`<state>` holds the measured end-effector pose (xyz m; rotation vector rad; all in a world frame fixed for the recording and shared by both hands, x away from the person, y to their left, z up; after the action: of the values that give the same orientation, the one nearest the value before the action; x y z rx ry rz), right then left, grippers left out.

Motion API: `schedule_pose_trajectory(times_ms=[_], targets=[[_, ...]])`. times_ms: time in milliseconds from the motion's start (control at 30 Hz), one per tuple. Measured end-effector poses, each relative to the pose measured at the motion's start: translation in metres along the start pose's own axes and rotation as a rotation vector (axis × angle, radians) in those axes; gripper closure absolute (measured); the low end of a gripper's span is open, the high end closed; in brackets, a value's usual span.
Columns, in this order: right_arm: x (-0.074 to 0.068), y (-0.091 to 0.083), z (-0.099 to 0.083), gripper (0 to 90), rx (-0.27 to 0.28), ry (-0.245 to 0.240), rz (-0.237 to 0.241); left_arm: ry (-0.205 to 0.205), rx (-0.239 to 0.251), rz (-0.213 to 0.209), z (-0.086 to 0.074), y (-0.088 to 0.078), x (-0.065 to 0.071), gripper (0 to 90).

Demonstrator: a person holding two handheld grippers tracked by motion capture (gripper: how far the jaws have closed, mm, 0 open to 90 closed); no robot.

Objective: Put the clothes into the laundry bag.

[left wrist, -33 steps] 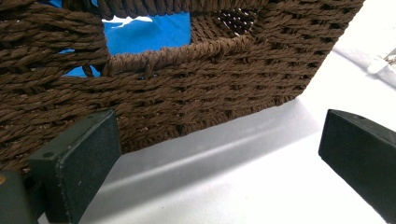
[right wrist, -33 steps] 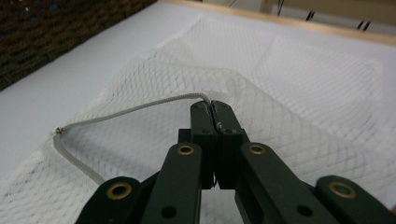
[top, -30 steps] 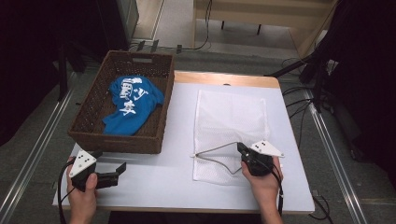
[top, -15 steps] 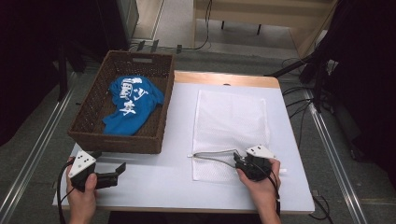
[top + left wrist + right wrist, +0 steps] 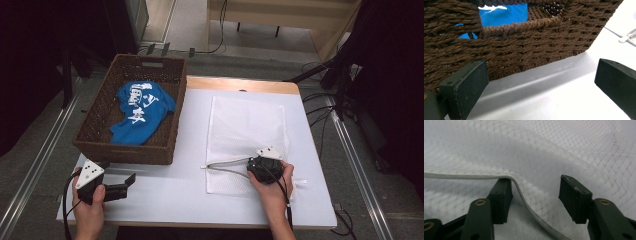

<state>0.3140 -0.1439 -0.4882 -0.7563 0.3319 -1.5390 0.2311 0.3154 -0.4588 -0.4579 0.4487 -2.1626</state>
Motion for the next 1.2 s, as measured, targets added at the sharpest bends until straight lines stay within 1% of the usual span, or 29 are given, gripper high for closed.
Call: schedule_pose_trajectory(times_ms=[67, 100, 133, 167, 200, 233, 267, 300, 333, 367, 400, 433, 467, 533, 600, 633, 667, 700, 767, 800, 833, 867, 933, 1000, 1033, 1100, 1167, 1200], targets=[[0.002, 0.002, 0.001, 61.0, 0.025, 0.014, -0.022, 0.003, 0.006, 0.000, 0.000, 0.000, 0.001, 0.0], [0.002, 0.002, 0.001, 61.0, 0.025, 0.014, -0.022, 0.003, 0.006, 0.000, 0.000, 0.000, 0.001, 0.0], [0.009, -0.001, 0.000, 69.8, 0.062, 0.079, 0.041, 0.009, 0.003, 0.000, 0.000, -0.001, 0.002, 0.0], [0.012, -0.003, 0.001, 73.9, 0.077, 0.098, 0.065, 0.009, 0.003, 0.000, 0.000, -0.001, 0.002, 0.0], [0.017, -0.009, 0.002, 76.4, 0.116, 0.125, 0.089, 0.014, 0.010, 0.003, 0.001, -0.003, 0.003, 0.0], [0.019, -0.012, 0.003, 78.0, 0.139, 0.140, 0.099, 0.016, 0.014, 0.001, 0.001, -0.004, 0.003, 0.0], [0.022, -0.017, 0.004, 78.8, 0.175, 0.147, 0.118, 0.016, 0.014, 0.001, 0.001, -0.004, 0.003, 0.0], [0.022, -0.017, 0.004, 78.8, 0.175, 0.147, 0.118, 0.021, 0.017, -0.001, 0.002, -0.005, 0.004, 0.0], [0.026, -0.028, 0.008, 78.4, 0.242, 0.155, 0.161, 0.024, 0.023, -0.002, 0.003, -0.005, 0.006, 0.0], [0.026, -0.028, 0.008, 78.4, 0.242, 0.155, 0.161, 0.024, 0.028, -0.001, 0.003, -0.006, 0.007, 0.0], [0.028, -0.037, 0.011, 79.1, 0.296, 0.156, 0.186, 0.032, 0.029, -0.008, 0.004, -0.006, 0.009, 0.0], [0.028, -0.037, 0.011, 79.1, 0.296, 0.156, 0.186, 0.032, 0.029, -0.008, 0.004, -0.006, 0.009, 0.0], [0.030, -0.044, 0.014, 80.5, 0.327, 0.173, 0.187, 0.040, 0.031, -0.009, 0.005, -0.007, 0.011, 0.0], [0.033, -0.050, 0.016, 81.5, 0.363, 0.181, 0.201, 0.045, 0.037, -0.011, 0.005, -0.007, 0.013, 0.0], [0.035, -0.053, 0.018, 84.3, 0.368, 0.183, 0.209, 0.043, 0.040, -0.013, 0.006, -0.008, 0.013, 0.0], [0.035, -0.053, 0.018, 84.3, 0.368, 0.183, 0.209, 0.040, 0.048, -0.020, 0.007, -0.009, 0.014, 0.0], [0.037, -0.051, 0.017, 88.7, 0.356, 0.188, 0.231, 0.033, 0.061, -0.025, 0.009, -0.010, 0.015, 0.0], [0.037, -0.051, 0.017, 88.7, 0.356, 0.188, 0.231, 0.033, 0.061, -0.025, 0.009, -0.010, 0.015, 0.0], [0.037, -0.048, 0.016, 89.6, 0.338, 0.181, 0.239, 0.028, 0.074, -0.035, 0.013, -0.012, 0.018, 0.0], [0.036, -0.046, 0.014, 89.8, 0.324, 0.185, 0.256, 0.027, 0.080, -0.041, 0.016, -0.014, 0.021, 0.0], [0.036, -0.046, 0.014, 89.8, 0.324, 0.185, 0.256, 0.027, 0.080, -0.041, 0.016, -0.014, 0.021, 0.0], [0.035, -0.045, 0.014, 89.8, 0.313, 0.181, 0.264, 0.032, 0.088, -0.050, 0.021, -0.016, 0.024, 0.0], [0.035, -0.044, 0.014, 89.8, 0.299, 0.182, 0.277, 0.033, 0.094, -0.058, 0.026, -0.017, 0.028, 0.0], [0.035, -0.043, 0.014, 89.8, 0.294, 0.179, 0.280, 0.032, 0.103, -0.064, 0.029, -0.017, 0.030, 0.0], [0.035, -0.041, 0.012, 89.8, 0.279, 0.177, 0.288, 0.037, 0.105, -0.071, 0.033, -0.017, 0.033, 0.0], [0.035, -0.040, 0.012, 89.8, 0.275, 0.175, 0.292, 0.038, 0.104, -0.073, 0.035, -0.017, 0.034, 0.0], [0.035, -0.040, 0.011, 89.7, 0.271, 0.173, 0.292, 0.044, 0.100, -0.075, 0.040, -0.016, 0.035, 0.0], [0.034, -0.040, 0.011, 89.6, 0.267, 0.173, 0.300, 0.048, 0.100, -0.075, 0.044, -0.016, 0.036, 0.0]])
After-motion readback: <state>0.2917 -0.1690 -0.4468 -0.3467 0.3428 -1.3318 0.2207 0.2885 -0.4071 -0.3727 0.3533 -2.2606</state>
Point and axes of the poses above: each handheld gripper's, and its own axes: y roughly forward along the jaws, z roughly out of its top, x roughly to its right, the point moved 1 cm from there along y, roughly forward along the jaws, and after that the axes turned 13 degrees about -z, right-handed, at the moved point
